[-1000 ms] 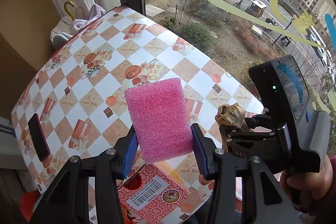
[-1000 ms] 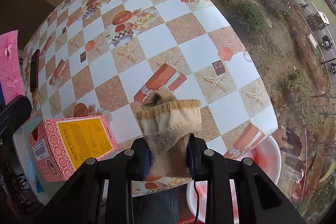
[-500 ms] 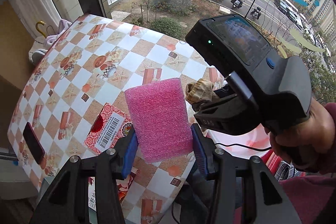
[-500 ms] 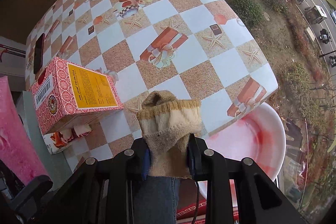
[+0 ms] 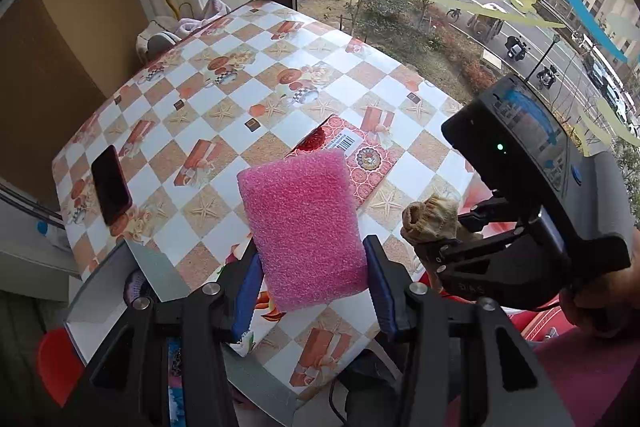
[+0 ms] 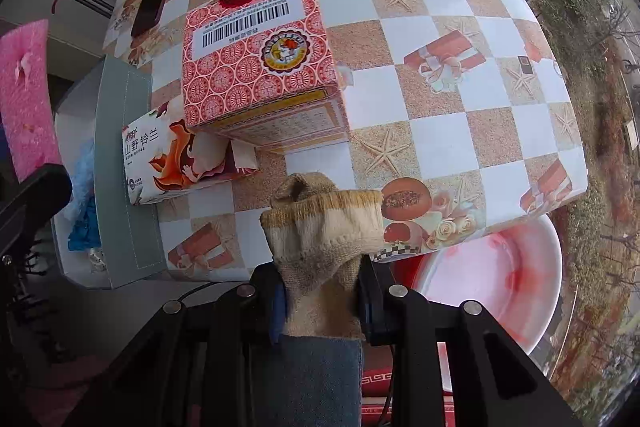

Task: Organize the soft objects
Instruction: 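Lift and carry the pink sponge and beige sock with both tools over the box, then lower the pink sponge into the box with the left tool while the right holds the sock above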

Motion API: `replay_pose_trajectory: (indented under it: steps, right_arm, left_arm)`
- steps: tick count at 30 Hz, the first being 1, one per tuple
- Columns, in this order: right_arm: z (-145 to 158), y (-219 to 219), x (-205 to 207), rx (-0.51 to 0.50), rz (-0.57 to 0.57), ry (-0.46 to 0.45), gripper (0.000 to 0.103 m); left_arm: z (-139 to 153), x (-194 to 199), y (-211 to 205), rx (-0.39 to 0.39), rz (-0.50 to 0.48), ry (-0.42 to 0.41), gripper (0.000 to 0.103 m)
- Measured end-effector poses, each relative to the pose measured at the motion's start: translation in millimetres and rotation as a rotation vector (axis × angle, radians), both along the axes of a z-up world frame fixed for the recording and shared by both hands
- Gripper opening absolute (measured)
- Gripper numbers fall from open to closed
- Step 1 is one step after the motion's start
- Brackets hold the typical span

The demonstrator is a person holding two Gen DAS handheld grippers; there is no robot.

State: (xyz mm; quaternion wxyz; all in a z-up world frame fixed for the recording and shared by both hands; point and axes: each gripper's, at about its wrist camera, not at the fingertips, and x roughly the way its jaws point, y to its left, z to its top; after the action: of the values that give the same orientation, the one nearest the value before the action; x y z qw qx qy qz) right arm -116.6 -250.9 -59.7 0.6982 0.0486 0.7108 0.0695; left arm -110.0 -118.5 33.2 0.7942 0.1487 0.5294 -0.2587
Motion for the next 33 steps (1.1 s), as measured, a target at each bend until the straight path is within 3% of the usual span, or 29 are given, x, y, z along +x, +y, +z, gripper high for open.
replay_pose_trajectory:
  steps: [6, 20, 33]
  right_arm:
    - [15, 40, 6, 0.005, 0.122, -0.037, 0.030]
    - [40, 122, 22, 0.017, 0.354, -0.102, 0.030]
    - [54, 181, 35, 0.052, 0.472, -0.131, 0.030]
  left_arm:
    - [-3, 0, 53, 0.014, 0.163, -0.022, 0.053]
    - [-20, -21, 161, 0.026, 0.524, 0.029, 0.053]
    - [-29, -36, 200, 0.027, 0.679, 0.047, 0.053]
